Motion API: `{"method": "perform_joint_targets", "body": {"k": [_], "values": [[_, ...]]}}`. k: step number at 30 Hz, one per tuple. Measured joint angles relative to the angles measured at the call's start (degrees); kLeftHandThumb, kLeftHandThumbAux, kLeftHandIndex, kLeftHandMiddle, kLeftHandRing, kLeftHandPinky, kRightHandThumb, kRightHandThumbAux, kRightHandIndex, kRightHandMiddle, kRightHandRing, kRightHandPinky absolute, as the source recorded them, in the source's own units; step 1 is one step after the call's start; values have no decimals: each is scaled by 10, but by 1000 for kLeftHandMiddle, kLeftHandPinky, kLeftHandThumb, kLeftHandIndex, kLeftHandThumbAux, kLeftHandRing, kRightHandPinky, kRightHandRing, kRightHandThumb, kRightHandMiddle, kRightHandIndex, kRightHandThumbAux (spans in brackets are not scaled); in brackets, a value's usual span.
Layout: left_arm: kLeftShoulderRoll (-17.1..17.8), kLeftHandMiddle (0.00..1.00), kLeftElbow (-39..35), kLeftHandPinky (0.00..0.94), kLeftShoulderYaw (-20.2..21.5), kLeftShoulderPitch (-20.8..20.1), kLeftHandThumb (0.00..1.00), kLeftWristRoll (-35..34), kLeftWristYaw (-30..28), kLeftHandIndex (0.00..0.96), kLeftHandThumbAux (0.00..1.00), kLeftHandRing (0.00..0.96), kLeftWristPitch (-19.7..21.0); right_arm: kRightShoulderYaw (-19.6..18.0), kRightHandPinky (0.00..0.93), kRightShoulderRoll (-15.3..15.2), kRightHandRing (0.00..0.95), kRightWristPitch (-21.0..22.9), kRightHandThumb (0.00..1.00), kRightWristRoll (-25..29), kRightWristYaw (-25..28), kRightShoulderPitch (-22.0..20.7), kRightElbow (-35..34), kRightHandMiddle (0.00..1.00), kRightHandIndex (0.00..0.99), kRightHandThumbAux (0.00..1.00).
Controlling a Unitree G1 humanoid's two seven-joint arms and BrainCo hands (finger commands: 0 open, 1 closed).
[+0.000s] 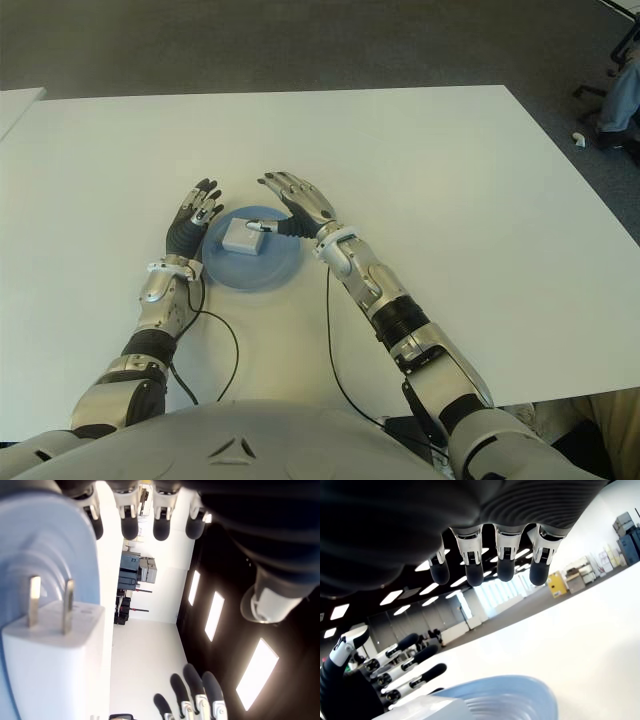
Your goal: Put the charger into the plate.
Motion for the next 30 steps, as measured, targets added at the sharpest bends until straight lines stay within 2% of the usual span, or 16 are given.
{"method": "perform_joint_targets", "body": {"k": [6,11,19,24,30], "values": [[0,31,5,0,0,-3,39,1,1,0,510,3,0,-27,0,2,0,-2,381,4,-53,2,-2,0,0,163],[2,37,13,0,1,-9,45,1,1,0,510,2,0,-67,0,6,0,-9,352,25,-104,-4,17,0,0,218],[4,35,23,0,2,-17,61,0,0,0,520,0,-1,-138,11,8,0,-29,285,80,-175,-13,59,0,0,372],[4,32,24,0,2,-18,64,-3,0,0,525,0,-1,-181,23,9,0,-69,263,150,-170,-14,107,0,0,467],[4,32,24,0,6,-17,63,-5,-1,0,535,0,0,-234,26,23,0,-113,236,263,-107,-14,156,3,0,583]]}}
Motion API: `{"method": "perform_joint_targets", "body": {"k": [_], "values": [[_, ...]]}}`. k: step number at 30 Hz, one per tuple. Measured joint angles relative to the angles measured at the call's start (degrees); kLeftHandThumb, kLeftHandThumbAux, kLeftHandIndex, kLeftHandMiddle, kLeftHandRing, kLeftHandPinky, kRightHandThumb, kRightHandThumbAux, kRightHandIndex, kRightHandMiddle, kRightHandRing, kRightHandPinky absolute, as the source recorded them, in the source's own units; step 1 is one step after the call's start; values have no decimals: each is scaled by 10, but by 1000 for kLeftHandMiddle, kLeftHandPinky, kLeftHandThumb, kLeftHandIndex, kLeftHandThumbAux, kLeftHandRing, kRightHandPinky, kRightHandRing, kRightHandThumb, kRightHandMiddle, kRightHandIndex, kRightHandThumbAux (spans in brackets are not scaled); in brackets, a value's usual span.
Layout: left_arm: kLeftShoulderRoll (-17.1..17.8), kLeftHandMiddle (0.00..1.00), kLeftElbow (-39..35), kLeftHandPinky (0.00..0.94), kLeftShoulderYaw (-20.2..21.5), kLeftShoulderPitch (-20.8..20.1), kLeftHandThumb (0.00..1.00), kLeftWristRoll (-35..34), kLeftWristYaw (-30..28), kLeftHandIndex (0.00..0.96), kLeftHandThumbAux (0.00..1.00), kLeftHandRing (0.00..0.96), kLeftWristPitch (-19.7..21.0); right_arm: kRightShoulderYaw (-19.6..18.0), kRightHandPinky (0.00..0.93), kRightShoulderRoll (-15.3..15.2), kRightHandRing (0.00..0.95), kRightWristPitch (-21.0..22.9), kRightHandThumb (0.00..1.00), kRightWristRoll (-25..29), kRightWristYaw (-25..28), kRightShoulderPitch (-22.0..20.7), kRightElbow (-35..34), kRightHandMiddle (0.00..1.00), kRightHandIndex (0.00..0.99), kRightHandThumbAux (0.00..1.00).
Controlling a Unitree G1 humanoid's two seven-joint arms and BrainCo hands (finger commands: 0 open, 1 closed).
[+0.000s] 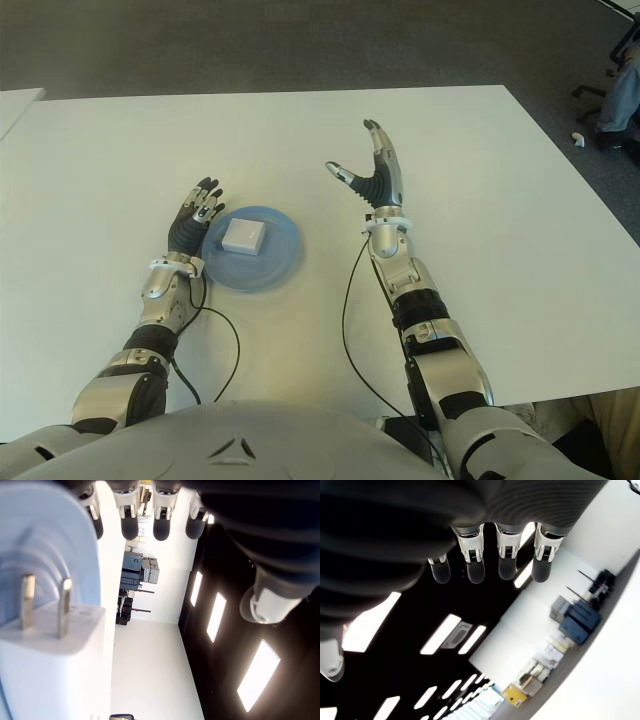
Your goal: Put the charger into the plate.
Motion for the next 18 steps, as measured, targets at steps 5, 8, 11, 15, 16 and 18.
{"method": "perform_joint_targets", "body": {"k": [5,8,11,15,16,18], "values": [[1,30,0,0,3,0,61,-3,-4,0,538,0,0,-35,33,14,16,-24,235,71,54,-1,37,31,13,647],[1,27,0,0,3,0,58,-4,-7,0,538,0,0,-51,34,23,29,-30,224,100,81,-1,61,51,26,677],[2,24,0,0,3,0,53,-4,-7,0,540,0,0,-64,37,29,41,-38,205,121,106,-1,88,67,38,699],[2,26,-3,0,4,2,48,-4,-9,0,542,0,-1,-78,47,35,54,-52,174,139,133,1,122,82,50,718],[2,27,-4,0,4,2,48,-4,-9,0,542,0,-1,-81,51,36,57,-54,168,142,138,1,130,85,53,721],[3,29,-5,0,4,3,47,-4,-9,0,541,1,-2,-86,59,37,61,-58,158,148,147,2,143,89,56,726]]}}
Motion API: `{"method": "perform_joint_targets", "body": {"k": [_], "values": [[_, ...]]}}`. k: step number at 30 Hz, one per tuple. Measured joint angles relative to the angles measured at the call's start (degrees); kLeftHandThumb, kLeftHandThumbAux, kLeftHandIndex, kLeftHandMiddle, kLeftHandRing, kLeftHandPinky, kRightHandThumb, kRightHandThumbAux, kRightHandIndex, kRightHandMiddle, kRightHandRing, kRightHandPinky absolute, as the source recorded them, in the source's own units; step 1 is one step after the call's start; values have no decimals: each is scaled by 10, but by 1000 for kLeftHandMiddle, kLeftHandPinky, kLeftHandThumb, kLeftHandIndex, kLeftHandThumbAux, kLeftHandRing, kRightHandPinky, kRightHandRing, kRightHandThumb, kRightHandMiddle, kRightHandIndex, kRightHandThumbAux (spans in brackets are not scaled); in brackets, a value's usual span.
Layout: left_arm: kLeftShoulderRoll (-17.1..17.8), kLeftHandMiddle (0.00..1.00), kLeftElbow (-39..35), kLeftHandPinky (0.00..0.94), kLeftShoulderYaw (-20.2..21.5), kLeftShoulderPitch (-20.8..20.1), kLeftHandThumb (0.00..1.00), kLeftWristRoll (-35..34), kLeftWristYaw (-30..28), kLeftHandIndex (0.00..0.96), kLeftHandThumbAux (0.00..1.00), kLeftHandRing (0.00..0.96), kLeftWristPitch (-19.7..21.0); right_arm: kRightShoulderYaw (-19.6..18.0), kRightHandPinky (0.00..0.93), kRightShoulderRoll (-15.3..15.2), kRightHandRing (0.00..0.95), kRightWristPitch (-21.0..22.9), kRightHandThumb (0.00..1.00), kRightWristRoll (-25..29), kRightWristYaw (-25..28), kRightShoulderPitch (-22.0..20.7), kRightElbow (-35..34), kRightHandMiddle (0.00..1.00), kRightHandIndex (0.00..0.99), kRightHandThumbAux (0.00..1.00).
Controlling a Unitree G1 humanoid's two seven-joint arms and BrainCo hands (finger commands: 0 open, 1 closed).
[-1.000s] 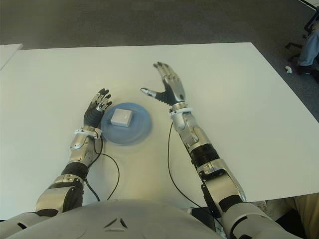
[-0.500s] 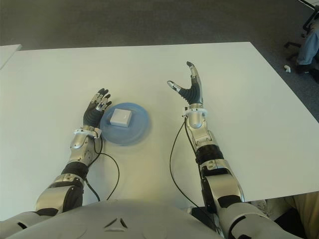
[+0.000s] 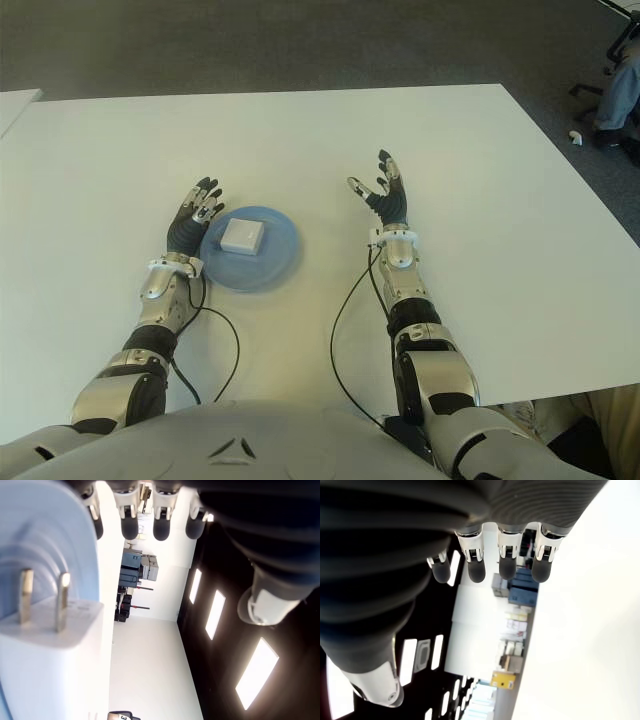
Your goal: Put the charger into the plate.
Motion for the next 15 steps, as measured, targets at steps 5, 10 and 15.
{"method": "perform_joint_targets", "body": {"k": [5,10,15], "values": [[3,31,-3,0,-1,3,43,1,0,0,538,1,-2,-14,84,3,74,-10,136,13,14,3,22,100,62,740],[10,32,-4,0,-2,6,35,8,0,0,532,1,-3,-31,98,7,87,-28,115,28,28,11,44,111,64,751],[15,31,-5,0,-2,8,33,11,0,0,532,0,-3,-40,107,9,95,-50,100,35,37,13,61,115,62,745]]}}
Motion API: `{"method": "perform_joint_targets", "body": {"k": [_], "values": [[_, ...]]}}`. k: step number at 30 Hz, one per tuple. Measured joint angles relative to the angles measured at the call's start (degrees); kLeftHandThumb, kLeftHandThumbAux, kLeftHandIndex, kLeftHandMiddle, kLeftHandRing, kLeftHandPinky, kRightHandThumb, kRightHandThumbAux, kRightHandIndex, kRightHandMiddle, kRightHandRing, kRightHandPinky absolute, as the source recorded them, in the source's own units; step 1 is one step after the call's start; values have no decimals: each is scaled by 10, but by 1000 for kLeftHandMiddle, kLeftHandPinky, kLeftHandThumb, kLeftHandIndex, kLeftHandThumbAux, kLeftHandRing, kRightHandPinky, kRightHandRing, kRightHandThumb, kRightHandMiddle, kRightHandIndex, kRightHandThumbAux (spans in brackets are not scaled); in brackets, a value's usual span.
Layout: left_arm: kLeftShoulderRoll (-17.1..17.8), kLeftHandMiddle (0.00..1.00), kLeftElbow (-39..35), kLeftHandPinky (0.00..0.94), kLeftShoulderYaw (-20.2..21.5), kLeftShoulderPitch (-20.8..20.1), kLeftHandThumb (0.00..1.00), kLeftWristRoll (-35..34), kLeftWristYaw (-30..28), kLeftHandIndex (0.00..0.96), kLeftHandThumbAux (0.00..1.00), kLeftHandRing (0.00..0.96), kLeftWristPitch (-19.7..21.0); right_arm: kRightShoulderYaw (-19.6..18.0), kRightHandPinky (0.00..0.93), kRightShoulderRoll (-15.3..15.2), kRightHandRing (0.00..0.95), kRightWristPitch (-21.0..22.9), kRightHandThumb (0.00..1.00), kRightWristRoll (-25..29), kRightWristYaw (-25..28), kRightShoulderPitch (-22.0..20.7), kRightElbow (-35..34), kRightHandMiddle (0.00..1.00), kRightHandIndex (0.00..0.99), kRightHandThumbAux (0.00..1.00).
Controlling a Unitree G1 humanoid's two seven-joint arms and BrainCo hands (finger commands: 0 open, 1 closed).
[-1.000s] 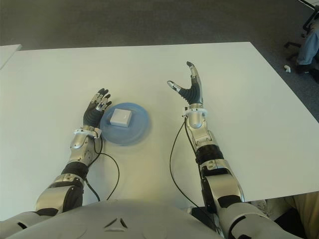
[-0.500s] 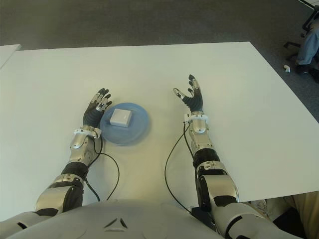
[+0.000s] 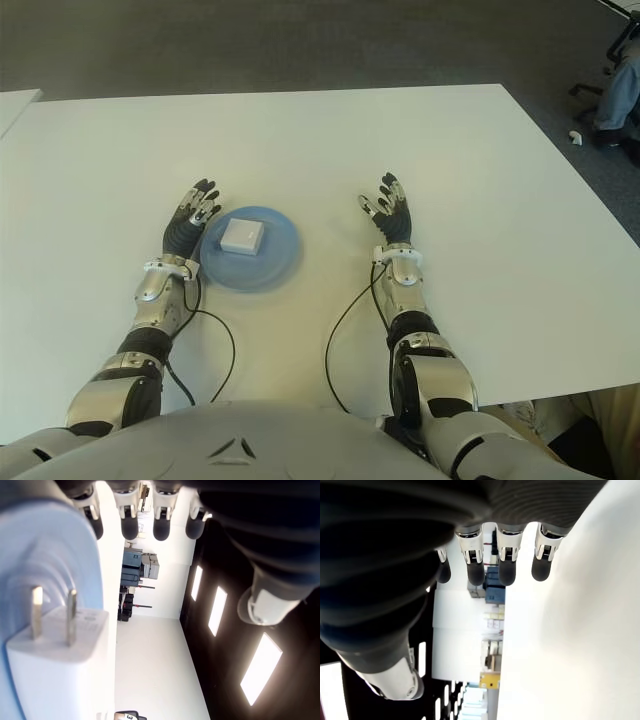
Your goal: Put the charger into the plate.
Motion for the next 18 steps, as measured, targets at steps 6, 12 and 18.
{"method": "perform_joint_targets", "body": {"k": [6,12,18], "values": [[2,31,0,0,0,1,39,0,0,0,535,1,1,-5,128,0,108,-2,83,1,4,-5,8,122,57,736],[4,32,-2,0,1,1,40,0,0,0,537,3,2,-6,161,-1,139,-2,77,1,4,-6,10,148,58,740],[4,30,-5,0,1,1,40,0,0,0,536,2,5,-6,161,-1,151,-5,78,0,4,-6,10,160,61,733]]}}
